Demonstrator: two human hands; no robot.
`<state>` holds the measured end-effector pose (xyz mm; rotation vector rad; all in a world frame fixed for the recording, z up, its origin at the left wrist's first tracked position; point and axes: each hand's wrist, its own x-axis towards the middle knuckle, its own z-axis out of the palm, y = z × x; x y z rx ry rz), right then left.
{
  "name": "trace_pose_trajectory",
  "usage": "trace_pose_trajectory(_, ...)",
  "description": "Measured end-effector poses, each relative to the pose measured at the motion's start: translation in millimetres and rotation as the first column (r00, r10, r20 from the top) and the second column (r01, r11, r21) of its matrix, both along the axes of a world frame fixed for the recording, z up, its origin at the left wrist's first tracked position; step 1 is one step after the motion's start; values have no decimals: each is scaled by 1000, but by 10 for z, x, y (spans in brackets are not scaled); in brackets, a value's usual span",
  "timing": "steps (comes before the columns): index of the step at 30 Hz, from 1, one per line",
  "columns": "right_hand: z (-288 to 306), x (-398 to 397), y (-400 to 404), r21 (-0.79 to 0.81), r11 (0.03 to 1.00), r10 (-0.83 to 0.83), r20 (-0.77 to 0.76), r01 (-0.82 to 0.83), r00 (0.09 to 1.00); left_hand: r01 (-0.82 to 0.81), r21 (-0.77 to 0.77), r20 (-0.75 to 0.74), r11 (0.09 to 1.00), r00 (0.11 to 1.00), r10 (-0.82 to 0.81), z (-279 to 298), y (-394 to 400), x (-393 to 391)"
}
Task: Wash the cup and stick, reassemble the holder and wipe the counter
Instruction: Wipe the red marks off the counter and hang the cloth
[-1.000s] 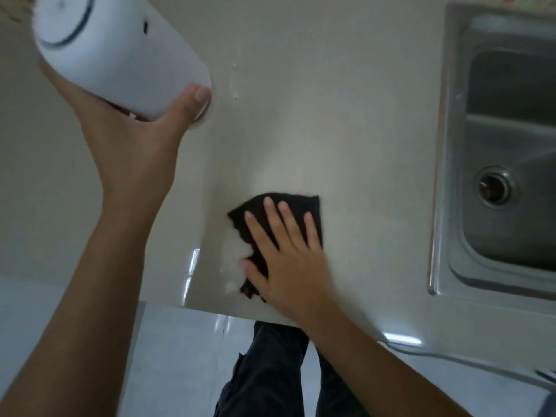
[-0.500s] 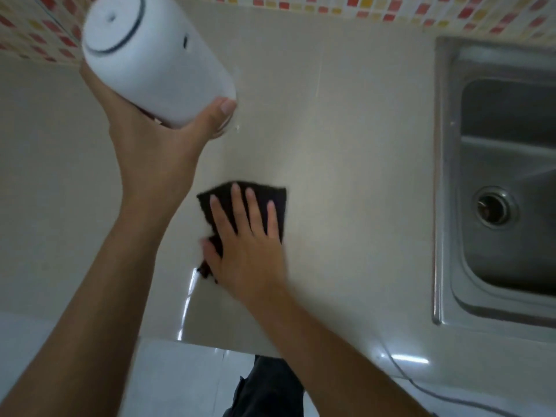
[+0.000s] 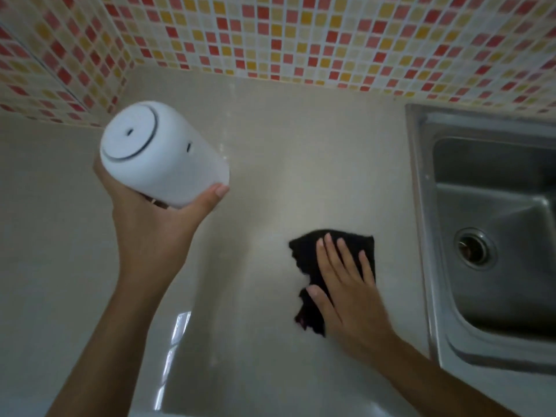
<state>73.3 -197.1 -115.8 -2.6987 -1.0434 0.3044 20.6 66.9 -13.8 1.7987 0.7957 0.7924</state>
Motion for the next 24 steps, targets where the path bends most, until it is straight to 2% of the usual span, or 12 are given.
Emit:
trace_pose_trajectory(3,-32,45,-24,56,996,-62,-1,62,998,28,0,-12,1000,1000,-28,-35,-25,82)
trace_pose_trajectory(7,-112,1010,613,63,951,-309,151,303,939,72,43,-26,997,997,-71,-12,-85,212)
trace_pose_trajectory(9,-62,1668,1026,15,880,-474,72,474,878,87,72,-20,994,996,-86,10,-116,269)
trace_pose_trajectory(11,-62,1986,1373,-33,838,-544,12,545,839,81,76,-5,994,997,-81,43,-132,333)
trace_pose_trajectory(14,-133,1463,1676,5,925,-379,59,379,924,84,90,0,992,996,-84,118,-140,462)
trace_pose_trajectory(17,-107,170,1465,73,997,-24,44,21,999,82,119,7,989,996,-83,169,-181,617)
trace_pose_trajectory(19,-34,-484,1036,76,979,189,-20,-187,982,104,115,8,988,994,-106,181,-241,726)
trace_pose_trajectory(21,-47,-592,569,59,974,220,-2,-220,975,132,99,13,986,991,-133,179,-292,797)
trace_pose_trajectory(24,-125,122,261,36,999,25,103,-29,994,143,80,10,986,989,-144,159,-346,834)
